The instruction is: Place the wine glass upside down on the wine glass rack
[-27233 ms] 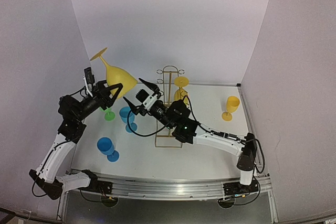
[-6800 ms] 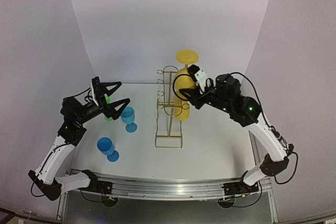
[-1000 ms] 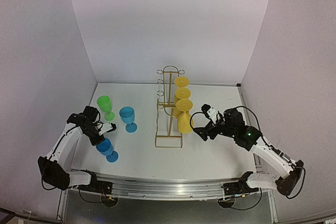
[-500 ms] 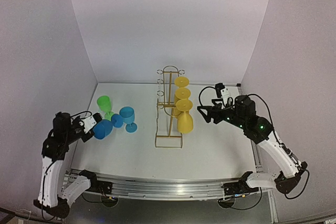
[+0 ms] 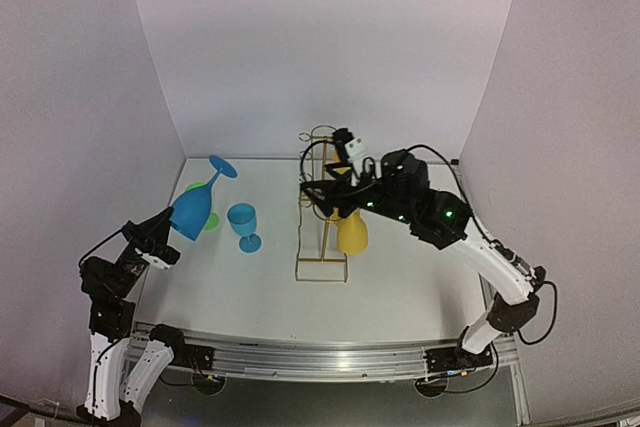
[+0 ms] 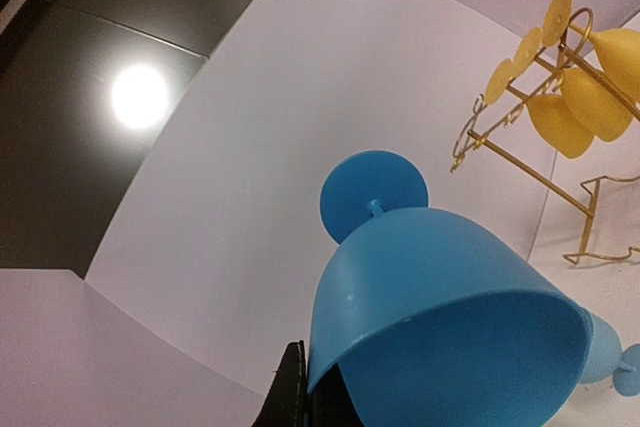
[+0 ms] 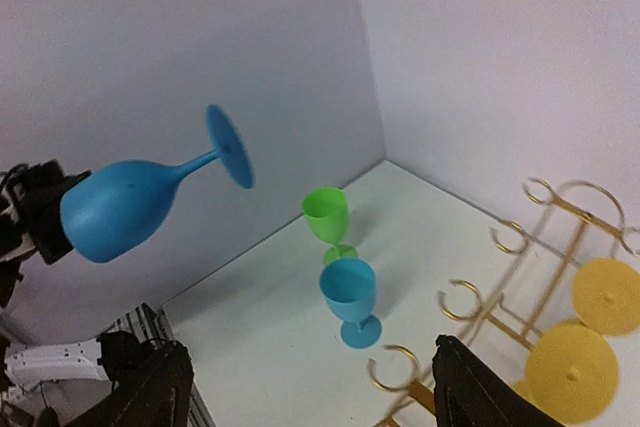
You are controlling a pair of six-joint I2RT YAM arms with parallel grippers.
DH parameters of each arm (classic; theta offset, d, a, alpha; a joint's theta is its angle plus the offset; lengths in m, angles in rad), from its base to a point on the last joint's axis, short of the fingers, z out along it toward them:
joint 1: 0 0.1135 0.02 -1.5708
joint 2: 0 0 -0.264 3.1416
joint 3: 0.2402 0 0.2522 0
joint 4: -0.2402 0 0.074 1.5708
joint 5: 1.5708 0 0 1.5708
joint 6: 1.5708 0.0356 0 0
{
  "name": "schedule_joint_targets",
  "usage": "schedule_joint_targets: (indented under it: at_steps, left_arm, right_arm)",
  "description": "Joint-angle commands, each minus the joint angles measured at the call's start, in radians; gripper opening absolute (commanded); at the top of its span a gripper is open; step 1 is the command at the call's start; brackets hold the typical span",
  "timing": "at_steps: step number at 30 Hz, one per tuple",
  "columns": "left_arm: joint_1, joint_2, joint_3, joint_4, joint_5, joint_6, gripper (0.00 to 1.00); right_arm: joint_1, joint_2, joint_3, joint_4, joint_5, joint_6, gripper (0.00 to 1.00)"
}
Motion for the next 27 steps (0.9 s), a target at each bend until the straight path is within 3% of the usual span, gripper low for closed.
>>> schedule_joint_targets:
  at_steps: [1, 6, 16, 21, 27]
  left_arm:
    - [0.003, -0.019, 0.034, 0.187, 0.103, -0.044, 0.00]
    - [0.002, -0.041, 0.036, 0.163, 0.147, -0.069, 0.00]
    - [0.002, -0.058, 0.039, 0.124, 0.195, -0.096, 0.00]
    - [0.003, -0.048, 0.047, 0.107, 0.199, -0.110, 0.00]
    - [0.004, -0.040, 0.061, 0.060, 0.215, -0.124, 0.00]
  right_arm:
    - [0.152, 0.124, 0.060, 0.184, 0.043, -0.469, 0.80]
    - [0.165, 0.271, 0.214, 0.261, 0.103, -0.540, 0.80]
    - [0.165, 0.386, 0.318, 0.340, 0.099, -0.571, 0.53]
    - [0.166, 0.404, 0.329, 0.350, 0.079, -0.564, 0.46]
    - [0.165, 0.425, 0.351, 0.353, 0.079, -0.563, 0.23]
